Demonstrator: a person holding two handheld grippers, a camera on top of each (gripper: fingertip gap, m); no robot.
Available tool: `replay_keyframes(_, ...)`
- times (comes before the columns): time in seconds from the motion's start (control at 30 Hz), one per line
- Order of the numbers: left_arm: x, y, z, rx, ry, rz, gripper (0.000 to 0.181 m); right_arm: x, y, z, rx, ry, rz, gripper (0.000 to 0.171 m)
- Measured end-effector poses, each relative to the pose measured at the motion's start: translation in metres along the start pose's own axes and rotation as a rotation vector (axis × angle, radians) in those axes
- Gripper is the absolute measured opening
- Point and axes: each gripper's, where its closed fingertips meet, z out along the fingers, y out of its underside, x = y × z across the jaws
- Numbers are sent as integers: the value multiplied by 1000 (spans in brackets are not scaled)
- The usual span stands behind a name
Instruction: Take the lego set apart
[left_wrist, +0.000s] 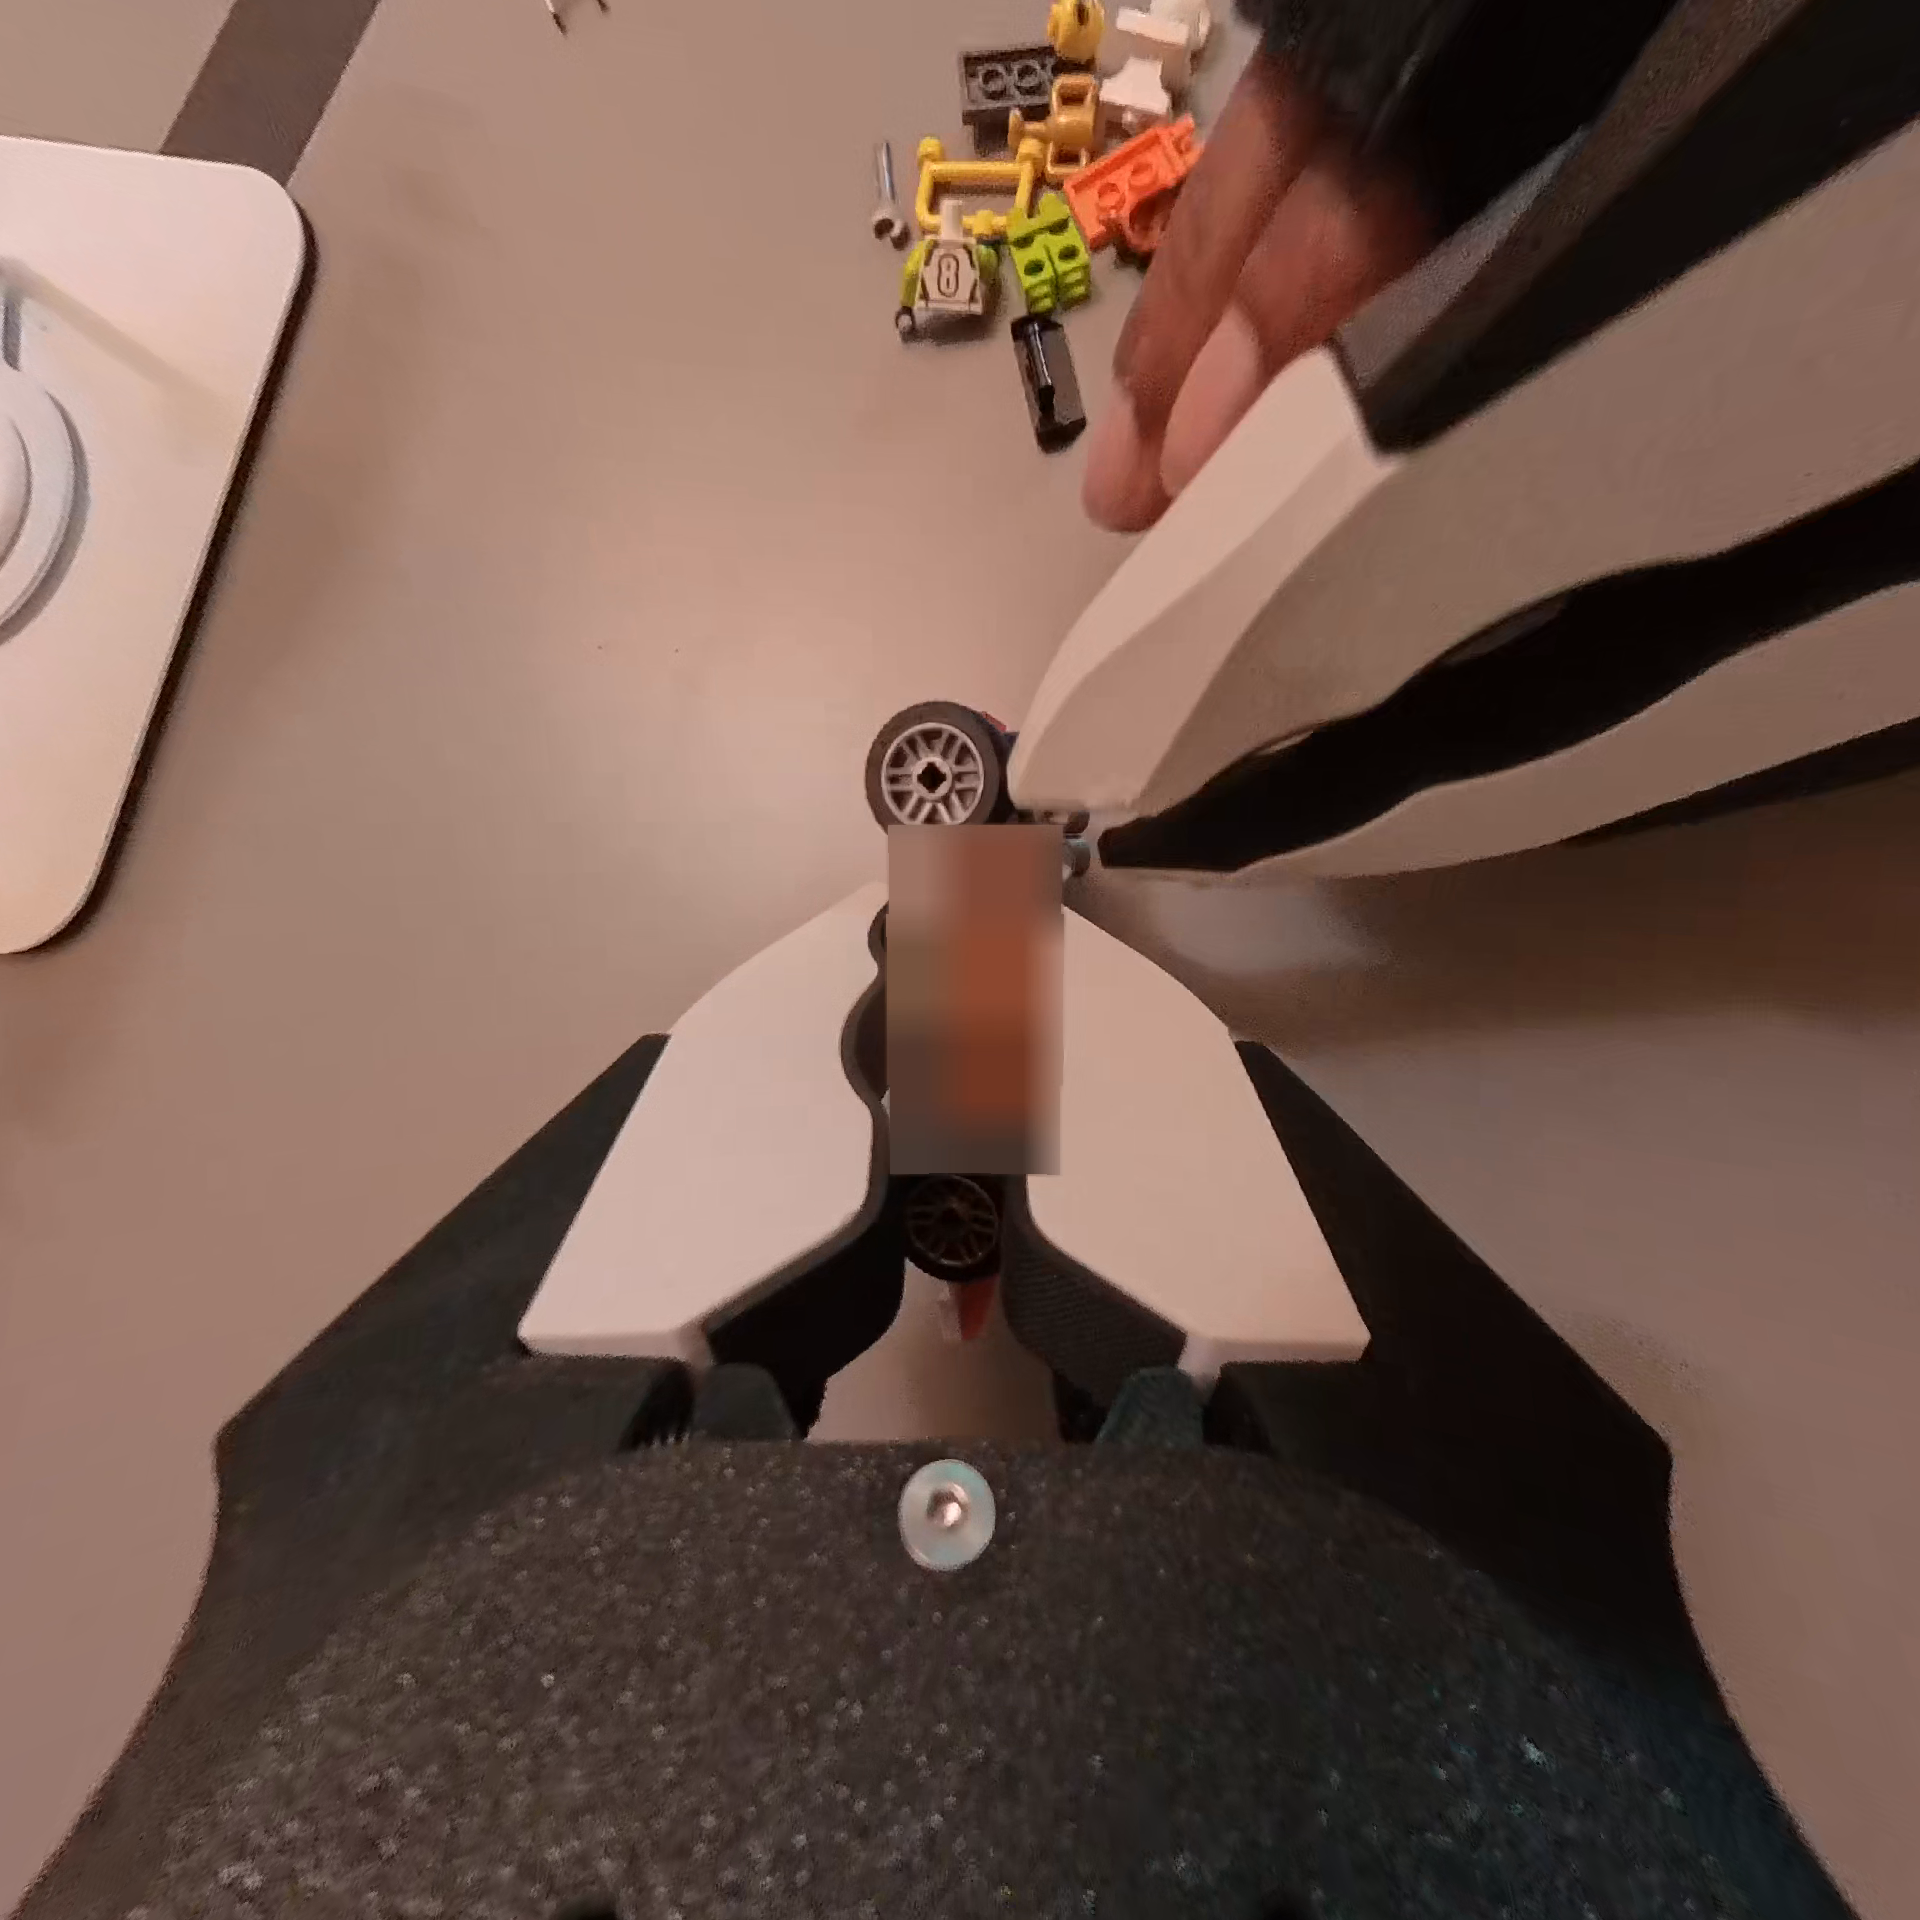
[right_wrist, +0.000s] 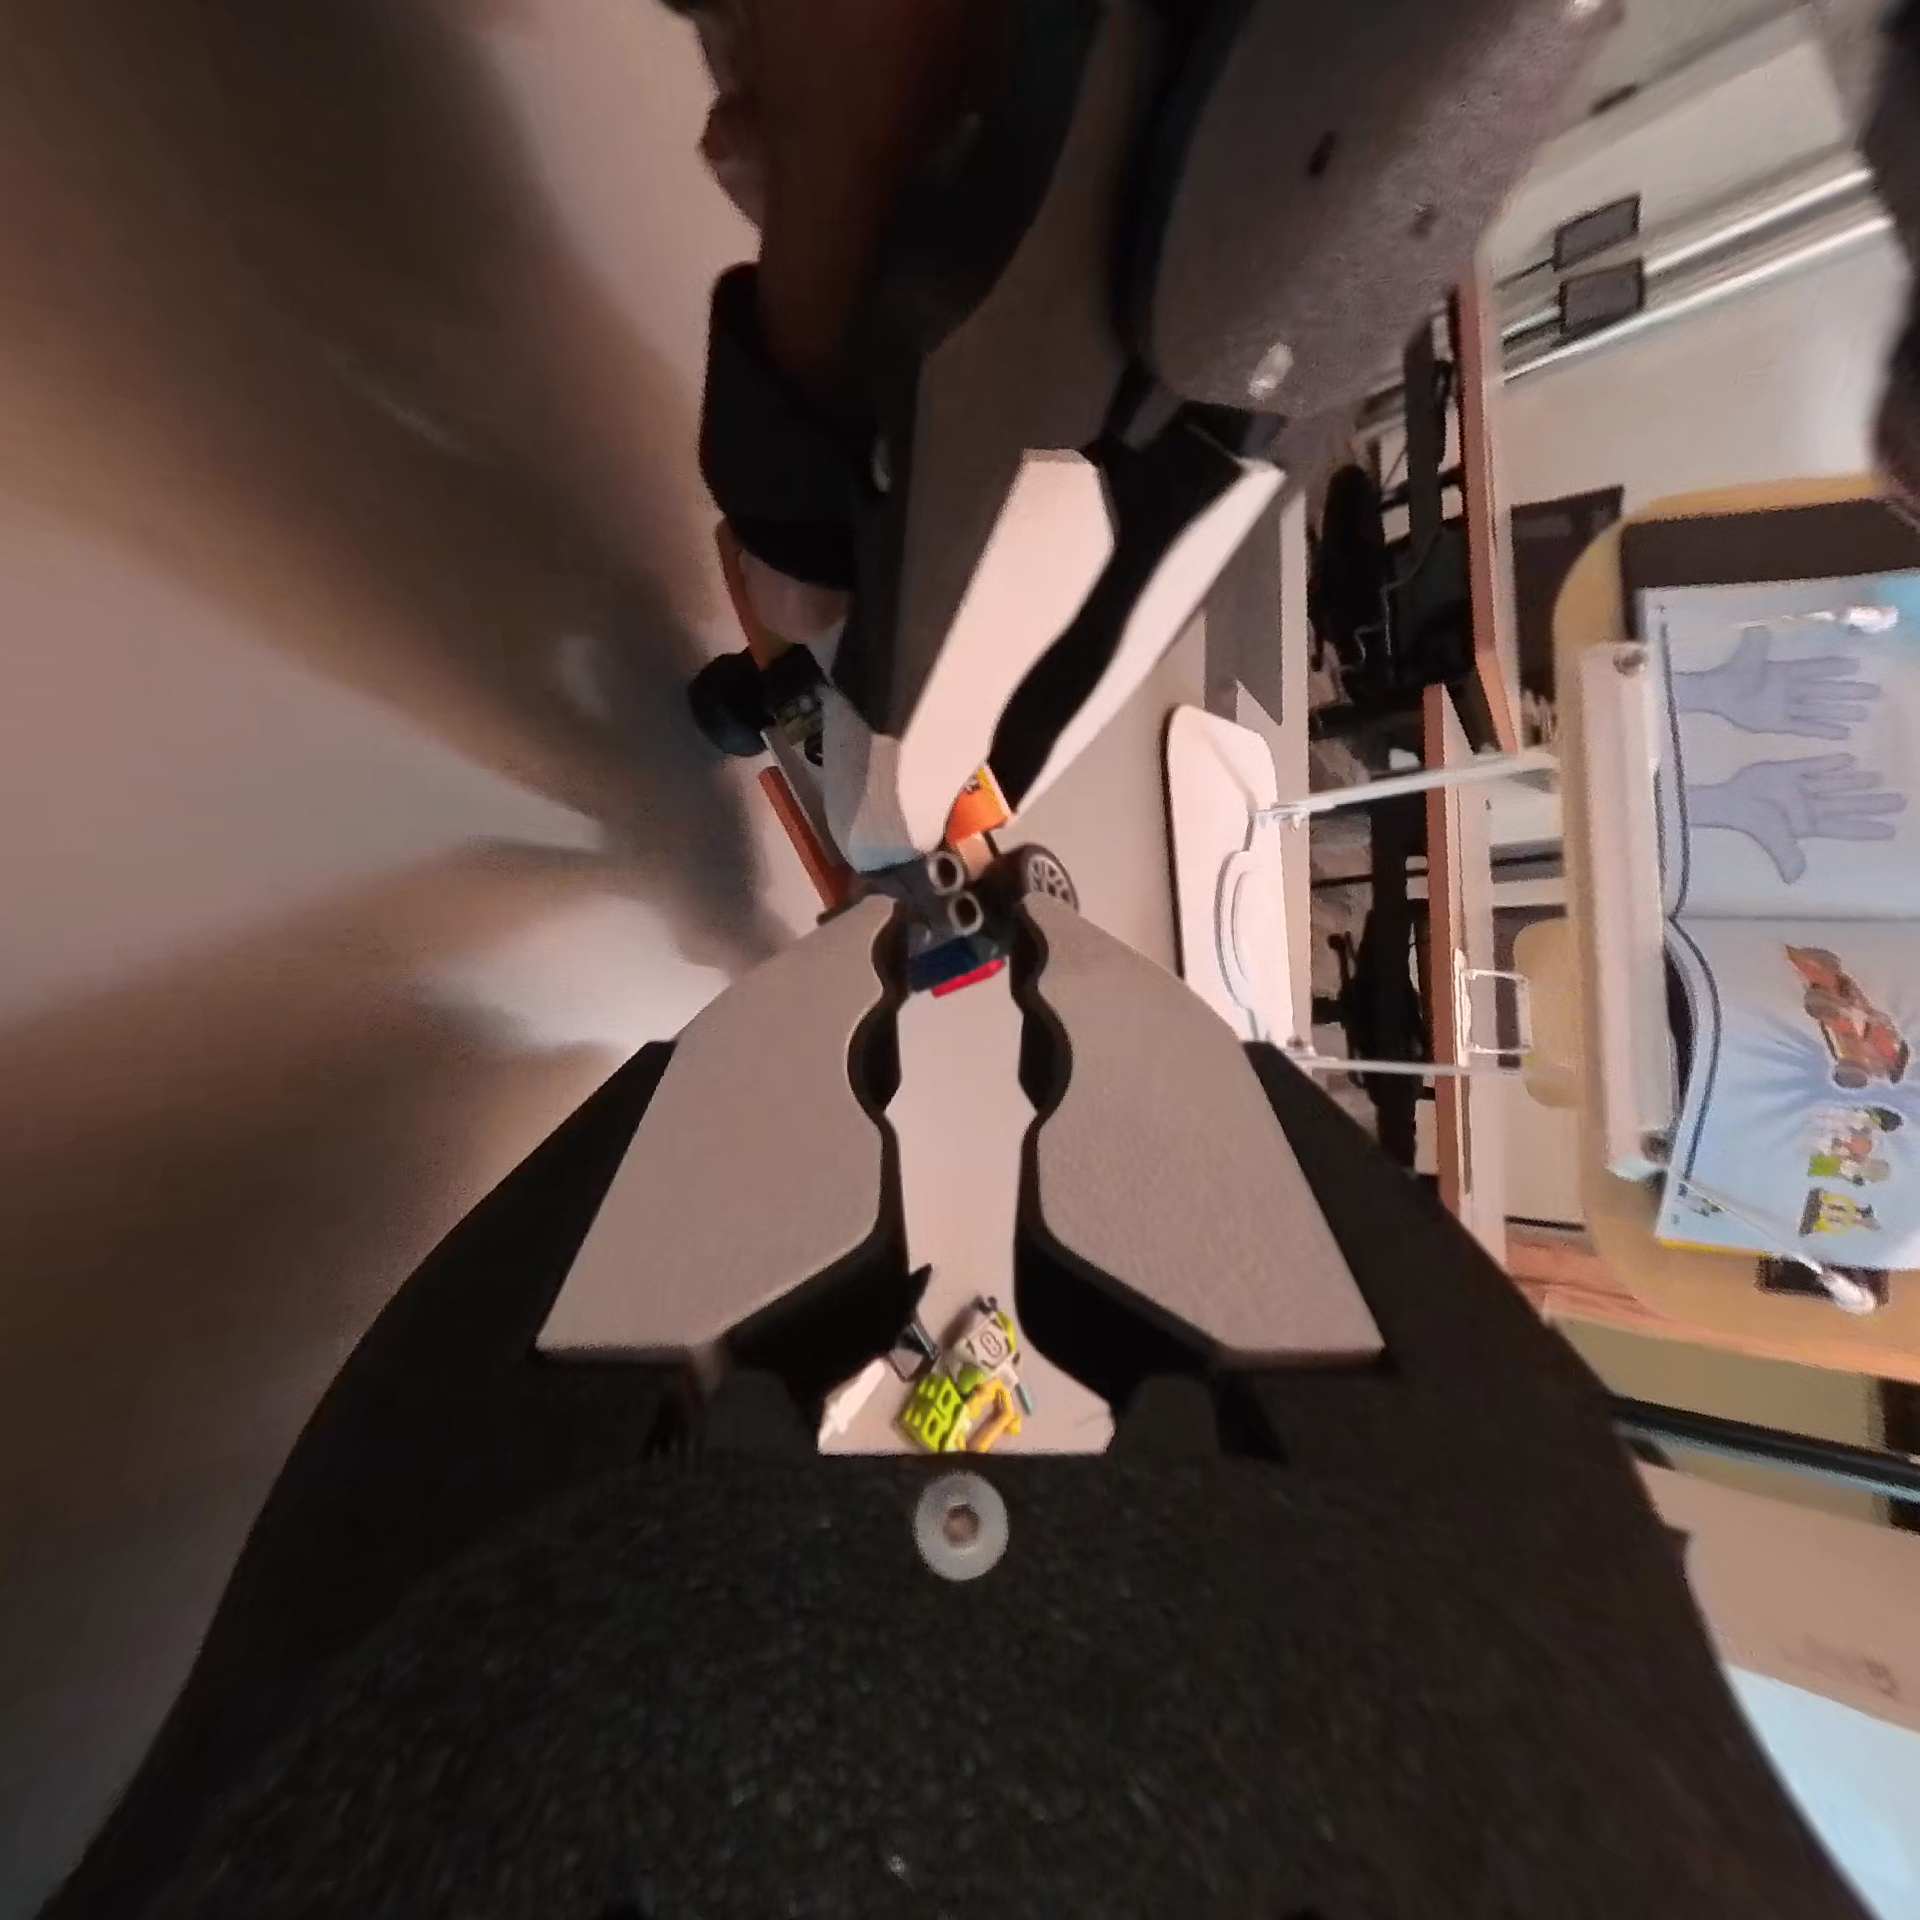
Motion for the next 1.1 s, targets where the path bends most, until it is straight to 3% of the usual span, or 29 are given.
replay_keyframes(0.27, 11, 14, -1, -138, -6, 94, 17, -19, -8, 10, -17, -44, -136, 18)
replay_keyframes(0.33, 10, 14, -2, -135, -2, 73, 17, -20, -8, 9, -23, -51, -137, 8)
replay_keyframes(0.6, 15, 16, -3, -103, 121, -5, 17, -21, -11, 7, -32, -75, -117, 7)
replay_keyframes(0.67, -8, 24, -1, -135, 14, -38, 17, -28, -14, 4, -11, -113, -122, 6)
replay_keyframes(0.8, -21, 24, -12, -61, 47, -114, 17, -19, -15, -1, 12, -85, -93, 7)
replay_keyframes(0.93, -24, 16, -13, -6, 45, -140, 17, -5, 20, -10, -45, -116, 70, 7)
replay_keyframes(1.1, -14, -1, -11, 106, 127, -197, 17, 8, 89, -30, -191, -168, 363, 7)
